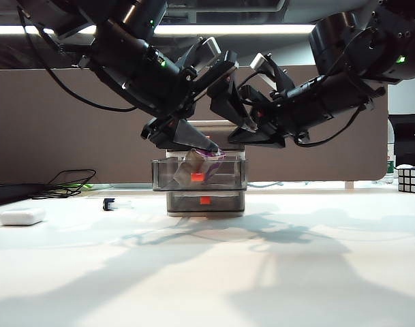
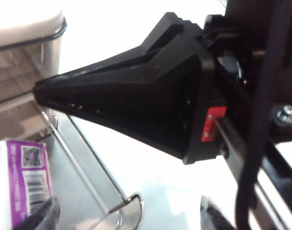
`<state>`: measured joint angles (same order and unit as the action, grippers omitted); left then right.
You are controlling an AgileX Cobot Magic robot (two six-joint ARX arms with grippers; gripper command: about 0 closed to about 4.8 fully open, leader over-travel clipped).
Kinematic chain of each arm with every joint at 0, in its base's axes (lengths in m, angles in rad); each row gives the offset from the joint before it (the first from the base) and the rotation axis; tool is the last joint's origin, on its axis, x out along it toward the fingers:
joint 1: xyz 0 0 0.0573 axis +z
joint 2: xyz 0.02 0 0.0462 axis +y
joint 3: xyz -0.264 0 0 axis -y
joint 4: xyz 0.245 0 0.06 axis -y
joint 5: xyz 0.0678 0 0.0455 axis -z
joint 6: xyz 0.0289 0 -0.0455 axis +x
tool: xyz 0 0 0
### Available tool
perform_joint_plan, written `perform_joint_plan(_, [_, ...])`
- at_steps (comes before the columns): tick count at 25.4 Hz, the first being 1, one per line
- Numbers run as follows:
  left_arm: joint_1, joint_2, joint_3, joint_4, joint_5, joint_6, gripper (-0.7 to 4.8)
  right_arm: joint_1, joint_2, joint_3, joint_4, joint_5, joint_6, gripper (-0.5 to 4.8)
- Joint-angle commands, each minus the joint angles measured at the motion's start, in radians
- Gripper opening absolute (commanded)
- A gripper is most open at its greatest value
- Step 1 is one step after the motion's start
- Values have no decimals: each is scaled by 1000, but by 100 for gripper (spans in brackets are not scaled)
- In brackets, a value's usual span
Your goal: Open the second layer of the drawer on the table, pick up a pack of napkins on the table and put it in, and finally close the drawer.
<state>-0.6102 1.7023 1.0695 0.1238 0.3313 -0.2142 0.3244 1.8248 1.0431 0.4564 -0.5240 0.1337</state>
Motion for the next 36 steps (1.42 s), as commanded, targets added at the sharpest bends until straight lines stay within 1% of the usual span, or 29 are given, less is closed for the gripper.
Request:
perform_joint_plan(1, [10, 39, 3, -3, 47, -14, 372, -12, -8, 3, 6, -3, -4, -5])
perform_joint_plan(5, [10, 116, 6, -1, 46, -8, 372, -22, -21, 3, 8, -2, -8, -5])
perform_joint_plan(6, [9, 127, 6, 13, 28, -2, 372, -23, -23, 3, 12, -3, -8, -5])
perform_joint_plan(9, [8, 105, 8, 74, 9, 13, 371, -31, -25, 4, 11, -3, -11, -5])
perform_joint_plan(10, [8, 80, 16, 79, -8, 32, 371, -34, -27, 4, 12, -2, -11, -5])
perform_joint_plan(12, [8, 49, 47, 61, -17, 69, 371, -35, -27, 5, 16, -2, -11, -5])
perform_joint_plan(16, [8, 35, 98, 17, -19, 94, 371, -37, -29, 7, 17, -6, -10, -5])
perform_joint_plan(17, [5, 26, 101, 0, -13, 93, 371, -37, -29, 7, 19, -19, -10, -5])
perform_joint_plan(18, [-5, 6, 101, -44, -18, 98, 371, -37, -30, 7, 20, -22, -10, -5])
perform_joint_plan(22, [-25, -80, 100, -280, -9, 208, 369, -37, -33, 25, 34, -67, -2, -5])
perform_joint_plan(23, [-22, -93, 100, -348, 6, 244, 328, -37, -33, 40, 34, -79, -2, -5])
perform_joint_plan(24, [-19, -93, 100, -379, 5, 262, 295, -37, -33, 50, 34, -82, -1, -5])
perform_joint_plan(26, [22, -86, 100, -477, 4, 298, 203, -37, -33, 73, 30, -82, 5, -5])
perform_joint_plan(27, [36, -77, 100, -504, 6, 315, 202, -33, -33, 86, 23, -80, 4, -5])
perform_joint_plan(28, [62, -67, 100, -511, 5, 324, 198, -33, -32, 104, 20, -77, 1, -5])
perform_joint_plan(30, [101, -48, 100, -484, 7, 334, 122, -27, -22, 148, 19, -61, -13, -5])
perform_joint_plan(31, [115, -43, 100, -470, 19, 334, 98, -27, -13, 171, 15, -58, -13, -5])
perform_joint_plan(32, [128, -35, 100, -455, 48, 334, 77, -27, 14, 220, 2, -58, -14, -5])
perform_joint_plan(36, [139, 4, 100, -426, 58, 335, 74, -15, 130, 414, -70, -62, -14, -5])
